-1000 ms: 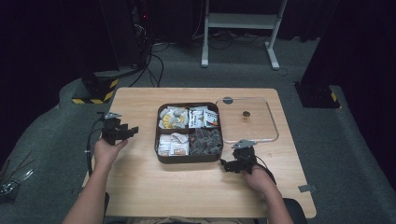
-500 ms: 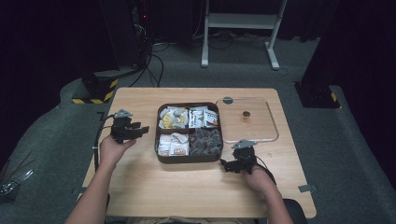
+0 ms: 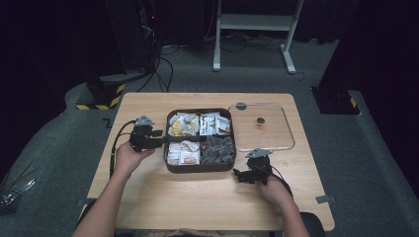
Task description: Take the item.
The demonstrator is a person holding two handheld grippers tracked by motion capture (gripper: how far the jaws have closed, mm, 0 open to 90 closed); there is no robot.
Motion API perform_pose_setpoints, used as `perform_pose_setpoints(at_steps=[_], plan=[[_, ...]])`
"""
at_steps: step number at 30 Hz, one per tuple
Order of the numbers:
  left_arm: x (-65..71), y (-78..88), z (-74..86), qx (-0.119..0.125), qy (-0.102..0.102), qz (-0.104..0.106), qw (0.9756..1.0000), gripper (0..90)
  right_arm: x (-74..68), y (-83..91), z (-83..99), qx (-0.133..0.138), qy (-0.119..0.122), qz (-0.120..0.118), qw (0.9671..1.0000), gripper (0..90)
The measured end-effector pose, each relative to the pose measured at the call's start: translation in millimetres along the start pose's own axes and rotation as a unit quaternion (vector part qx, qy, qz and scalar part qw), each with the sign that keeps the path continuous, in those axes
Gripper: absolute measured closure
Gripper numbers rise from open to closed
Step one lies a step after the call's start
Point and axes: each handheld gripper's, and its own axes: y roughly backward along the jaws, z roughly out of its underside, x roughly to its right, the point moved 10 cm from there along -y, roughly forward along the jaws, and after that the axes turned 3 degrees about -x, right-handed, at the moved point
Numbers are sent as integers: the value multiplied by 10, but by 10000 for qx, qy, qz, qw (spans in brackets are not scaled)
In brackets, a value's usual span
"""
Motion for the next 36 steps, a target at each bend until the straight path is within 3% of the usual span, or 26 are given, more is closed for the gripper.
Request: perform_pose_setpoints(at_steps=[7,13,24,36], plan=[[131,-81,-32,-13,-23,265,9996,537,-1,6,6,-1,-7,9,10000,80],[233,-165,-30,-96,-283,323,9990,554,-5,11,13,-10,-25,10,10000,80],[283,-348,46,-319,-228,486,9980,602,-5,11,13,-10,-26,10,10000,79],[299,-477,50,-268,-79,655,9975,648,-5,11,13,-11,-27,10,10000,79]])
